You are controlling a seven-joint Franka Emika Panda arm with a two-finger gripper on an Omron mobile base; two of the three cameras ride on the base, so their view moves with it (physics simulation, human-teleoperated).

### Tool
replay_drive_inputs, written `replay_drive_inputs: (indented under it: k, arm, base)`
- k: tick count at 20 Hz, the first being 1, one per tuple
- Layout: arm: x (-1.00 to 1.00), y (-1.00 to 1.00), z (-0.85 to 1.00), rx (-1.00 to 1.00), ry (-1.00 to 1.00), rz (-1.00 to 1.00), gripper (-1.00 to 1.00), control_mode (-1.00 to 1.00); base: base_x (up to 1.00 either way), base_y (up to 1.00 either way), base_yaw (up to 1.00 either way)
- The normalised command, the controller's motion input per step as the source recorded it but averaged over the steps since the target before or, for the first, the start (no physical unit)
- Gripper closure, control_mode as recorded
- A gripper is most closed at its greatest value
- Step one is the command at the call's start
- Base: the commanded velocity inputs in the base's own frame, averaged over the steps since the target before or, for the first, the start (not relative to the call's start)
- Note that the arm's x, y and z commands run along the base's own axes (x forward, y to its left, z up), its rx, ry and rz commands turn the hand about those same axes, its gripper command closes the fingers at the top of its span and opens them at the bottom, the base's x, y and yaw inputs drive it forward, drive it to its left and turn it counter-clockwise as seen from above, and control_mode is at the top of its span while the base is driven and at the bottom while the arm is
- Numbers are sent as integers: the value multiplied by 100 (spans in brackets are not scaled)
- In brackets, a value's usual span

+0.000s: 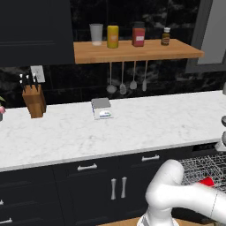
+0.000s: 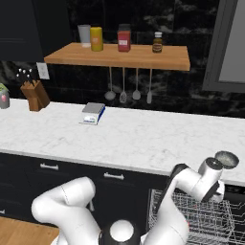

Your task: Pick up the cup and bowl from the counter, place them in the dishwasher, and close the dishwasher door.

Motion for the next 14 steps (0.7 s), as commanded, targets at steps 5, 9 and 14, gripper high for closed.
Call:
replay_drive_inputs:
  k: [5,9,14]
  arm:
    - [0,-10,100,-27,0,0,-100,-100]
    - [8,0,100,-23,0,7,-100,-100]
    - [27,0,98,-20,0,10,-100,-100]
  base:
    - [0,0,0]
    - [0,0,0]
    - [0,0,0]
